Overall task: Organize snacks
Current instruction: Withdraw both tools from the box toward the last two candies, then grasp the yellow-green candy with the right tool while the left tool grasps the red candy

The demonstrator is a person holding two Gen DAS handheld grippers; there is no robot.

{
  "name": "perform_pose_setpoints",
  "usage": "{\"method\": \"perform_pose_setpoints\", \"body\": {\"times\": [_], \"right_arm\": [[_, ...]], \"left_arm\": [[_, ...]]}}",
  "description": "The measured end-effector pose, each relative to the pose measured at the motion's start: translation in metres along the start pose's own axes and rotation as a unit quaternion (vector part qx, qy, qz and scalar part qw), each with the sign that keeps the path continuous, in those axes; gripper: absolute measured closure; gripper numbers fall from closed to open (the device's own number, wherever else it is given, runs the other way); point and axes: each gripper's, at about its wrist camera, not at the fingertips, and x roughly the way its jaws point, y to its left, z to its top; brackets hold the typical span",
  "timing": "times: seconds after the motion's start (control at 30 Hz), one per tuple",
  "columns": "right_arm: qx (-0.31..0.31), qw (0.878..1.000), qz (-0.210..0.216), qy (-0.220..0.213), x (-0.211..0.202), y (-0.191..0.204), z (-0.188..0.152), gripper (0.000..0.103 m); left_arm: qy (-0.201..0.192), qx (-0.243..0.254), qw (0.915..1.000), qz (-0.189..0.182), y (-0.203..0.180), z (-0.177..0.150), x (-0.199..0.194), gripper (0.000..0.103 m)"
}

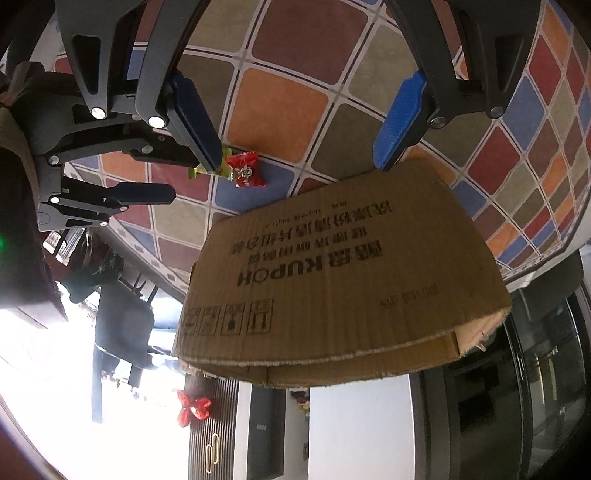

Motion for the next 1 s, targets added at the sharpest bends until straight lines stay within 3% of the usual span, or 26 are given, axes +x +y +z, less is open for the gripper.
{"method": "perform_pose_setpoints", "body": {"times": [0.47,0.8,1.0], "right_arm": [[-0.049,0.999,0.016,0.015,0.028,0.005,0.002,0.062],[-0.041,0.998,0.029,0.029,0.041,0.005,0.0,0.062],[-0.035,0.998,0.033,0.027,0.037,0.0,-0.006,0.074]], "left_arm": [[0.019,0.007,0.9998,-0.004,0.0,0.0,0.017,0.021],[0.029,0.006,0.9994,-0.016,-0.003,0.001,0.027,0.021],[0.037,-0.001,0.9988,-0.032,-0.009,0.005,0.039,0.021]]}}
